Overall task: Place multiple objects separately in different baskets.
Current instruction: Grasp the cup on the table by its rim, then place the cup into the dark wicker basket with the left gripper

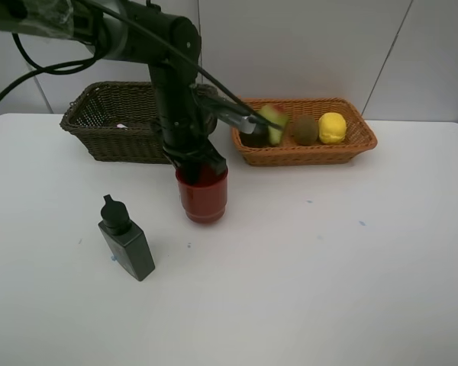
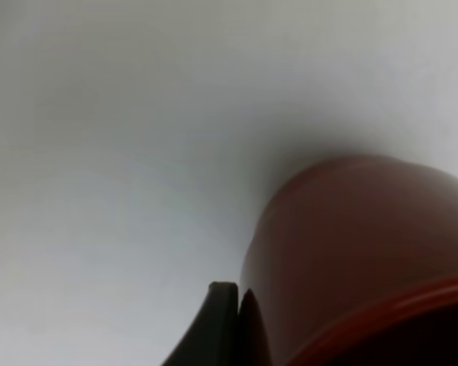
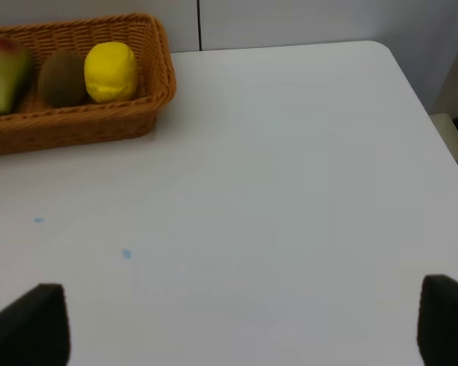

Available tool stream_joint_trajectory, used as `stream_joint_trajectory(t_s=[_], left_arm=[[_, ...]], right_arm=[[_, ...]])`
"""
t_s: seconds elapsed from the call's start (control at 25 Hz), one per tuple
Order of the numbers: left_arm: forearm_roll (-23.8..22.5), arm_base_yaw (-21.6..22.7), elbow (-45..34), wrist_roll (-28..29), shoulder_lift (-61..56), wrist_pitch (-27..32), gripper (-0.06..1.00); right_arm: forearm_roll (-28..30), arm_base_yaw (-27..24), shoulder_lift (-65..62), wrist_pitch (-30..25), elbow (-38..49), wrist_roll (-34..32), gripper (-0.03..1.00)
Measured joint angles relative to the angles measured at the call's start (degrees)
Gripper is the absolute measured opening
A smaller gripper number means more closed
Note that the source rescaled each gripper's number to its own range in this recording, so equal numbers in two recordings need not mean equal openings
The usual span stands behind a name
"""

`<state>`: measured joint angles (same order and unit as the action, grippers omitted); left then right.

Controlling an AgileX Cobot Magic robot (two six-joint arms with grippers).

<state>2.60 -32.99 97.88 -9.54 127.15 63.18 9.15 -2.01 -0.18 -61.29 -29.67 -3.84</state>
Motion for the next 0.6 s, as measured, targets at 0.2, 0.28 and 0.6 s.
stream_joint_trajectory(t_s=[0.2,0.28,0.6], left_arm=[[-0.1,0.0,7.7,0.0,0.0,5.6,0.0],[-0.1,0.0,11.4,0.1,0.0,5.9,0.0],[-1.5,0.0,17.0,3.3,-6.1,6.3,0.0]], right_arm=[[0.0,0.0,0.0,0.0,0.0,0.0,1.0],[0.0,0.0,0.0,0.0,0.0,0.0,1.0],[0.1,0.0,0.0,0.0,0.0,0.0,1.0]])
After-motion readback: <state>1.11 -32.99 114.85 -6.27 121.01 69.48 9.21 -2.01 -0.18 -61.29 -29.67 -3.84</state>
